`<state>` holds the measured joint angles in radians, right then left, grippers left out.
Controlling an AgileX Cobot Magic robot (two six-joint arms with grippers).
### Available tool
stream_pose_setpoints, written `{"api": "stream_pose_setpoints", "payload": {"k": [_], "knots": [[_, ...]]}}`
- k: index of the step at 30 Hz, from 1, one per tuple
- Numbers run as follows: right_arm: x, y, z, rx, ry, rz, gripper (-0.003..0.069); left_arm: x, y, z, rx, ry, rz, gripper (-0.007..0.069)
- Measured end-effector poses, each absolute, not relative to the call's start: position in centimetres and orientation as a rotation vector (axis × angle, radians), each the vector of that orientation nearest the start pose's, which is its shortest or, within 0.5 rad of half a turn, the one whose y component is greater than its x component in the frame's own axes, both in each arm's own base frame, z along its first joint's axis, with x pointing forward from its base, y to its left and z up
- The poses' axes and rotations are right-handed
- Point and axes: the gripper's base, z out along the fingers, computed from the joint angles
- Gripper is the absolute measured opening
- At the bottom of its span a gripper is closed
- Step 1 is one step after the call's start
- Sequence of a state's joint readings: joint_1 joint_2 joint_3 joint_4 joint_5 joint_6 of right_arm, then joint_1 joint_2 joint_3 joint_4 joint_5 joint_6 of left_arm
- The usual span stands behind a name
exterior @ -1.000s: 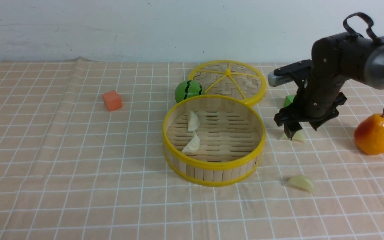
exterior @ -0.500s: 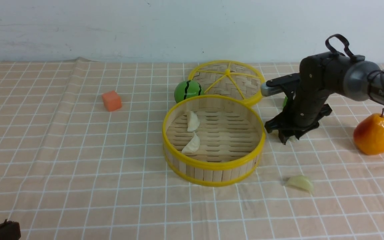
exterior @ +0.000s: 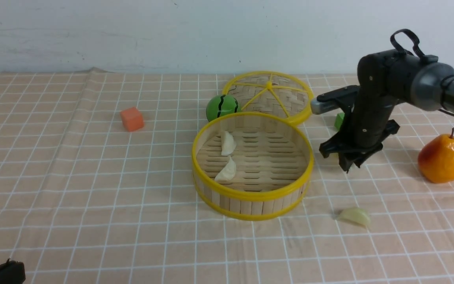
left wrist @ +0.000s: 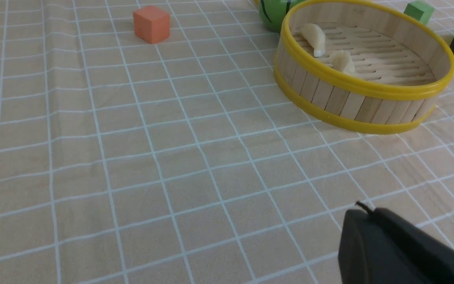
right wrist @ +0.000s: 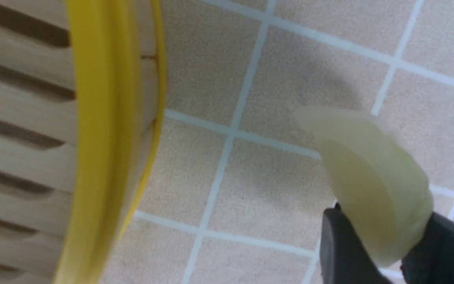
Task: Put the dumplings into the steamer on the table with the brown tablecloth.
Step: 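Place the dumpling in the bamboo steamer basket with the right gripper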
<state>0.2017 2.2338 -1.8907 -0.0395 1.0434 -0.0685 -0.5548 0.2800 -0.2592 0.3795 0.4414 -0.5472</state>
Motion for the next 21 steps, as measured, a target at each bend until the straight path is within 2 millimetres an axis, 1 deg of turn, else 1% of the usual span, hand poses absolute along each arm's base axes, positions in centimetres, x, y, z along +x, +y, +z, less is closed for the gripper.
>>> {"api": "stream_pose_setpoints", "payload": {"k": [2, 3, 4, 5, 8, 10, 12, 13, 14, 16, 17, 18, 20, 21], "knots": [[46.6, 9.2, 20.3, -0.408, 2.818, -0.026, 0.0212, 6.9, -2.6, 24.6, 0.238, 1.913, -0.348, -0.0014], [46.4, 9.2, 21.5, -0.404, 2.793, -0.022, 0.0211, 6.9, -2.6, 24.6, 0.241, 1.911, -0.344, -0.0014], [46.4, 9.2, 21.5, -0.403, 2.793, -0.02, 0.0211, 6.9, -2.5, 24.6, 0.241, 1.911, -0.343, -0.0014], [46.1, 9.2, 22.6, -0.398, 2.769, -0.007, 0.021, 6.9, -2.5, 24.6, 0.242, 1.91, -0.342, -0.0014], [45.7, 9.8, 24.7, -0.394, 2.713, 0.064, 0.0209, 7.0, -2.5, 24.6, 0.243, 1.91, -0.339, -0.0014], [45.3, 11.2, 26.0, -0.445, 2.653, 0.141, 0.0206, 7.0, -2.5, 24.6, 0.245, 1.908, -0.338, -0.0014], [45.0, 13.3, 26.7, -0.529, 2.571, 0.218, 0.0204, 7.0, -2.5, 24.6, 0.245, 1.908, -0.337, -0.0014], [45.0, 13.6, 26.7, -0.531, 2.555, 0.232, 0.0204, 7.0, -2.5, 24.6, 0.245, 1.908, -0.337, -0.0014], [45.0, 15.3, 26.8, -0.576, 2.496, 0.275, 0.0203, 7.0, -2.5, 24.6, 0.245, 1.908, -0.337, -0.0014], [45.4, 17.0, 26.2, -0.601, 2.431, 0.306, 0.0203, 7.0, -2.5, 24.6, 0.245, 1.908, -0.337, -0.0014], [45.7, 17.7, 25.5, -0.604, 2.407, 0.316, 0.0203, 7.0, -2.5, 24.6, 0.245, 1.908, -0.337, -0.0014], [45.7, 17.9, 25.3, -0.602, 2.404, 0.319, 0.0203, 7.0, -2.5, 24.6, 0.245, 1.908, -0.337, -0.0014], [46.5, 18.8, 23.2, -0.602, 2.392, 0.318, 0.0203, 7.0, -2.5, 24.6, 0.245, 1.908, -0.337, -0.0013], [46.9, 19.3, 21.3, -0.606, 2.405, 0.315, 0.0203, 7.0, -2.5, 24.6, 0.245, 1.908, -0.337, -0.0013]]}}
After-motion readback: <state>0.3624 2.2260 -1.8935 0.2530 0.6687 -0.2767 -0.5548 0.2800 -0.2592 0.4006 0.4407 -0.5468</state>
